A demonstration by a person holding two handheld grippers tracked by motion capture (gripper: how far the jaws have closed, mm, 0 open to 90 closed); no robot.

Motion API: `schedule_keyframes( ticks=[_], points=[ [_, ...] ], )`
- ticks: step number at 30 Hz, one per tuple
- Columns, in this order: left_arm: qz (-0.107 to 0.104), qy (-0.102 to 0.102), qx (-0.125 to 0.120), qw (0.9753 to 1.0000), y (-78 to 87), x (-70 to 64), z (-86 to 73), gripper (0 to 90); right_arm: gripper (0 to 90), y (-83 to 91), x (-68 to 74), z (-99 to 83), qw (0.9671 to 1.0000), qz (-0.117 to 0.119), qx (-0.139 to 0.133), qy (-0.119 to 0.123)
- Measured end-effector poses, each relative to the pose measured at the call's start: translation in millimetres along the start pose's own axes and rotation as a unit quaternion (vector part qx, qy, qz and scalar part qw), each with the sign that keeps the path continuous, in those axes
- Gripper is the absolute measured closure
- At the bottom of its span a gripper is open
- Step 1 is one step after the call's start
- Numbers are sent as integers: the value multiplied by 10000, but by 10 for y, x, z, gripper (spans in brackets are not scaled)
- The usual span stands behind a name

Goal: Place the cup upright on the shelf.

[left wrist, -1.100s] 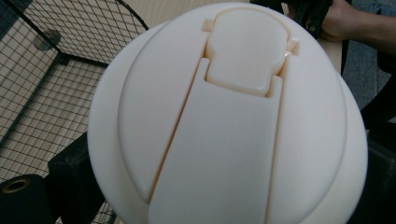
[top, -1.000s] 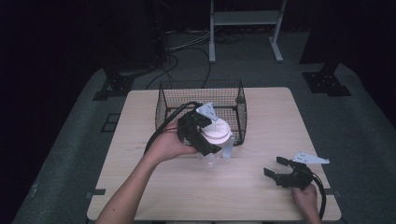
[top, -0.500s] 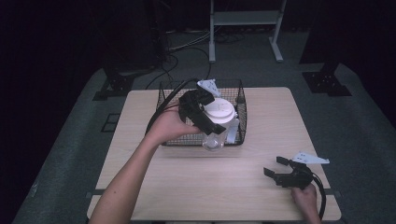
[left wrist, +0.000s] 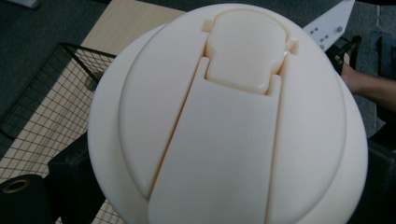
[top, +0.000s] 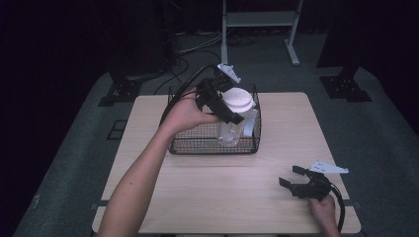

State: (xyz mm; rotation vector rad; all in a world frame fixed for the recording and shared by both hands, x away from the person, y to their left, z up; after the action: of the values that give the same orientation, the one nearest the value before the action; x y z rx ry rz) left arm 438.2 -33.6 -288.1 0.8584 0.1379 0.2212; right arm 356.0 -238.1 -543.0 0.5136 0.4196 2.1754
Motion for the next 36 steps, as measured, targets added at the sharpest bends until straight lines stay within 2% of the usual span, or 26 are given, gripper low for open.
schedule_keyframes(
  ticks=[2, 3, 4, 8, 9, 10, 12, 13, 15, 20, 22, 23, 26, 33, 36],
  points=[
    [50, 36, -31, 10000, 9, 62, 37, 55, 129, 1, 4, -3, 10000, 0, 20, -24],
    [112, 114, -54, 9999, 23, 135, 59, 55, 129, 2, 5, -4, 10000, 2, 22, -22],
    [112, 114, -54, 9999, 23, 135, 59, 55, 129, 2, 5, -4, 10000, 2, 22, -22],
    [174, 289, -158, 9993, 70, 276, 76, 55, 129, 4, 9, -7, 10000, 15, 25, -21],
    [212, 382, -152, 9989, 76, 349, 65, 55, 129, 4, 10, -6, 10000, 20, 23, -21],
    [212, 382, -152, 9989, 76, 349, 65, 55, 129, 4, 10, -6, 10000, 20, 23, -21],
    [229, 518, -90, 9984, 46, 457, 39, 55, 129, 5, 12, -3, 10000, 23, 12, -40],
    [229, 518, -90, 9984, 46, 457, 39, 55, 129, 5, 11, -4, 10000, 22, 16, -32],
    [286, 661, -37, 9974, -9, 579, 13, 55, 129, 6, 15, -4, 10000, 21, 21, -26],
    [398, 781, -37, 9961, -78, 706, -9, 55, 129, 7, 12, -7, 10000, 10, 40, -17],
    [454, 868, 11, 9952, -145, 800, -35, 55, 129, 6, 9, -4, 10000, 15, 29, -26],
    [454, 868, 11, 9952, -145, 800, -35, 55, 129, 6, 9, -4, 10000, 15, 29, -26],
    [518, 1041, 51, 9932, -250, 915, -74, 55, 129, 4, 3, -3, 10000, 11, 25, -1],
    [503, 1144, 59, 9921, -443, 1003, -142, 55, 129, 3, 8, -5, 10000, 22, 29, -1],
    [505, 1183, 171, 9915, -531, 1042, -186, 55, 129, 3, 8, -6, 10000, 15, 34, 6]
  ],
)
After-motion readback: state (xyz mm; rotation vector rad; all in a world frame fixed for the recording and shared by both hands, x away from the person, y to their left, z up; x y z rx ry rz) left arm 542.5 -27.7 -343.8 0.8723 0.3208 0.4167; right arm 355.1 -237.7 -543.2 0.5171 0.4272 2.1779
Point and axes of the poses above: each handheld gripper's, and its own axes: y roughly backward along the jaws, z roughly out of its top, x roughly to its left, the point moved 10 cm from there along -y, roughly forward along the jaws, and after that the axes turned 4 degrees about -z, right-handed, at the moved point
